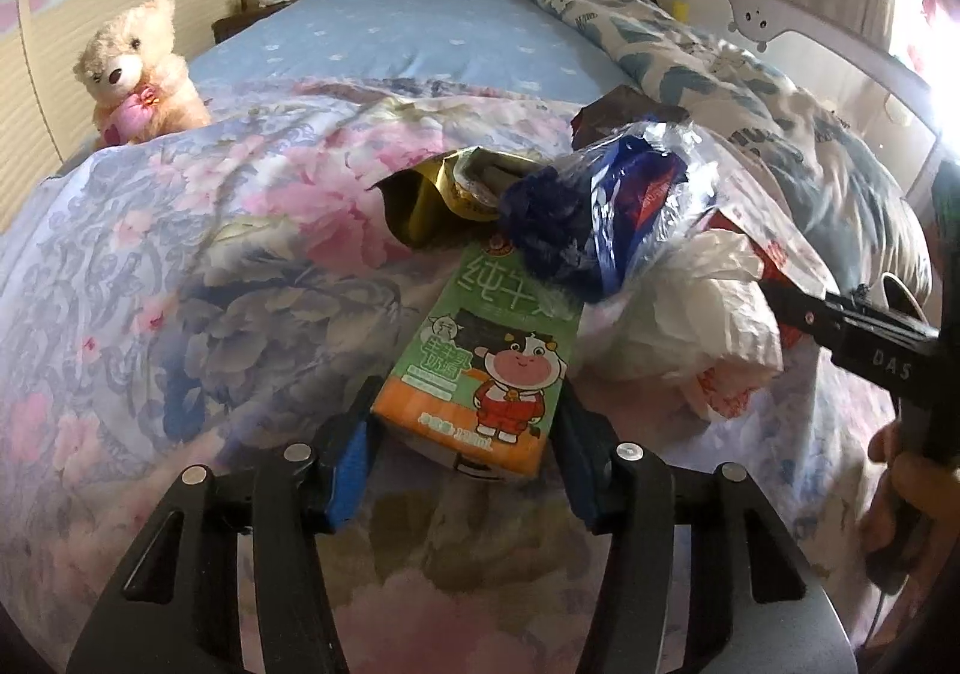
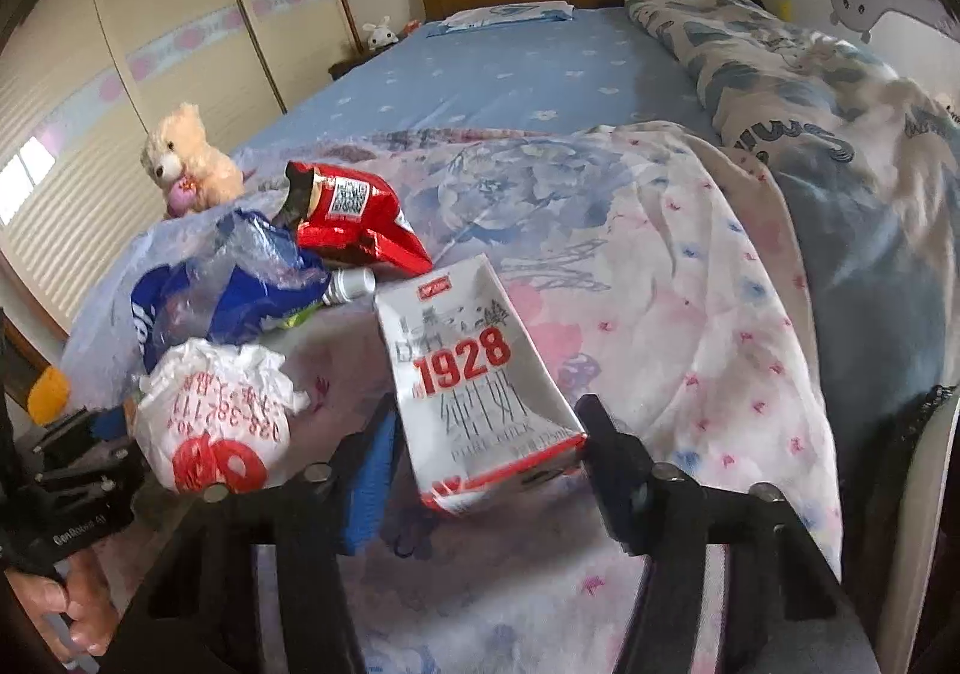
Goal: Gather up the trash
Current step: 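Grasp the green cow-print milk carton with the left tool while the right tool grasps the white milk carton, then carry the green carton and white milk carton over the black bin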
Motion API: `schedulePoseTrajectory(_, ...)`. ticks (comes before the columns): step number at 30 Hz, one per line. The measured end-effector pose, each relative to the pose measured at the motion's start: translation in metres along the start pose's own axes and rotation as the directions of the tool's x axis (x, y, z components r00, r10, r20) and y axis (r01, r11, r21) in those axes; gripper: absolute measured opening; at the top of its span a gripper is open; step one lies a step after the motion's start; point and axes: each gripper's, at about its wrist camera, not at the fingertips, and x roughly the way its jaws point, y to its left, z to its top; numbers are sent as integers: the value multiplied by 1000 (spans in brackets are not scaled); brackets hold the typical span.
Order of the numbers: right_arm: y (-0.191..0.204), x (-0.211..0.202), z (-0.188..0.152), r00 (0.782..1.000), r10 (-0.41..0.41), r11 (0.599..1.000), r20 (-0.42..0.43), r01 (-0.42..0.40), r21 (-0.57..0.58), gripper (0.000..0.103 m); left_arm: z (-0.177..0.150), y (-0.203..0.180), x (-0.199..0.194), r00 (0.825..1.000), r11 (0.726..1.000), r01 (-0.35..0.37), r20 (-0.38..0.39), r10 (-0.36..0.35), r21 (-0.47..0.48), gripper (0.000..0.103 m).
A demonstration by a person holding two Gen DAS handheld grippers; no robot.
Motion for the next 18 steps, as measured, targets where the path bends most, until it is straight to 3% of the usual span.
schedulePoseTrajectory(10,-6,-50,-42,997,54,995,51,-58,86,52,-40,1,-40,999,999,34,17,-33,-38,52)
schedulePoseTrajectory(18,-18,-84,-72,994,63,985,90,-77,155,52,-61,-30,-62,995,995,95,24,-95,14,51)
